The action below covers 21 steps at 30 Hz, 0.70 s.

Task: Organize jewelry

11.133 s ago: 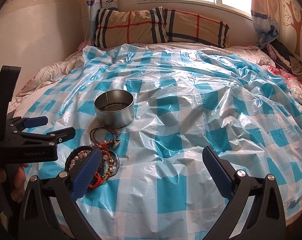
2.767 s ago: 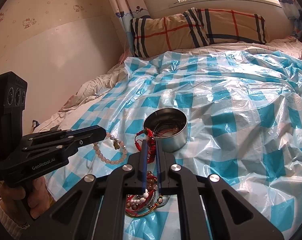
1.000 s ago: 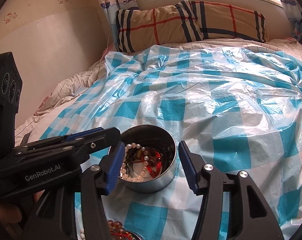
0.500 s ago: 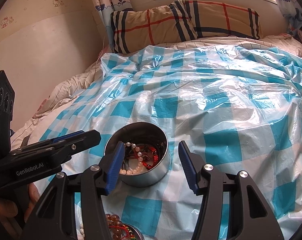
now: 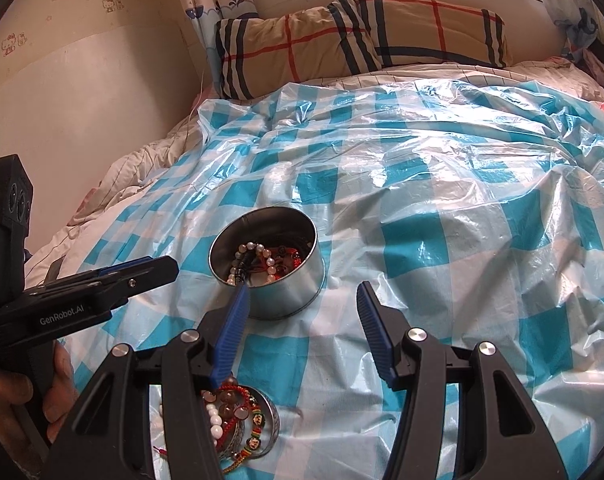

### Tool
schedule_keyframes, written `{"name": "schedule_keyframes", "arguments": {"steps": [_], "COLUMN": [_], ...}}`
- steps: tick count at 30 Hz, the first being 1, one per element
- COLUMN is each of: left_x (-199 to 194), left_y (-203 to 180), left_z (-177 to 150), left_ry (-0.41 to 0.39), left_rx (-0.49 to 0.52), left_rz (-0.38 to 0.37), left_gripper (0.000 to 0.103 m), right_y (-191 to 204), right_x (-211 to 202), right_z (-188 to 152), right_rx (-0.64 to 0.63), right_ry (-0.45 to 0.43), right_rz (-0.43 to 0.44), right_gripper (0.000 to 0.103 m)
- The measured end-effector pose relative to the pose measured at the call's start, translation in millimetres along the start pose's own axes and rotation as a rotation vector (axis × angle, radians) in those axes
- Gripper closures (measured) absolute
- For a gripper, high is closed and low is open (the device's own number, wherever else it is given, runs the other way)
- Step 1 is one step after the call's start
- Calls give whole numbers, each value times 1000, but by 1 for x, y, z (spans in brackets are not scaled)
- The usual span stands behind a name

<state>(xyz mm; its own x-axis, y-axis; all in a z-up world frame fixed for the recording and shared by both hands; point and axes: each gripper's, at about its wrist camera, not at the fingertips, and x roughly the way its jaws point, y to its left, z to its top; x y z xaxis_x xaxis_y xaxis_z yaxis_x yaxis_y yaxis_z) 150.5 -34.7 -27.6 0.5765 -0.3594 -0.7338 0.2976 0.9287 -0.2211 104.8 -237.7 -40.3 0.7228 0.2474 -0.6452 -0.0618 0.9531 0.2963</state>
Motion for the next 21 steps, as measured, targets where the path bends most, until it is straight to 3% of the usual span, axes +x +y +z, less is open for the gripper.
{"name": "schedule_keyframes", "arguments": {"steps": [14, 21], "left_x": [-11, 0], "left_y": [-7, -13], "left_z": [-29, -45], "left_ry": [56, 148], "left_rx": [36, 68], "left_rz": [-6, -24], "left_gripper": [61, 61], "right_y": [7, 17], "right_x": [-14, -8], "right_z": [-22, -32], "right_rx": [-53, -125], "right_ry": [49, 115], "right_rz": [-1, 24], "right_gripper": [49, 50]}}
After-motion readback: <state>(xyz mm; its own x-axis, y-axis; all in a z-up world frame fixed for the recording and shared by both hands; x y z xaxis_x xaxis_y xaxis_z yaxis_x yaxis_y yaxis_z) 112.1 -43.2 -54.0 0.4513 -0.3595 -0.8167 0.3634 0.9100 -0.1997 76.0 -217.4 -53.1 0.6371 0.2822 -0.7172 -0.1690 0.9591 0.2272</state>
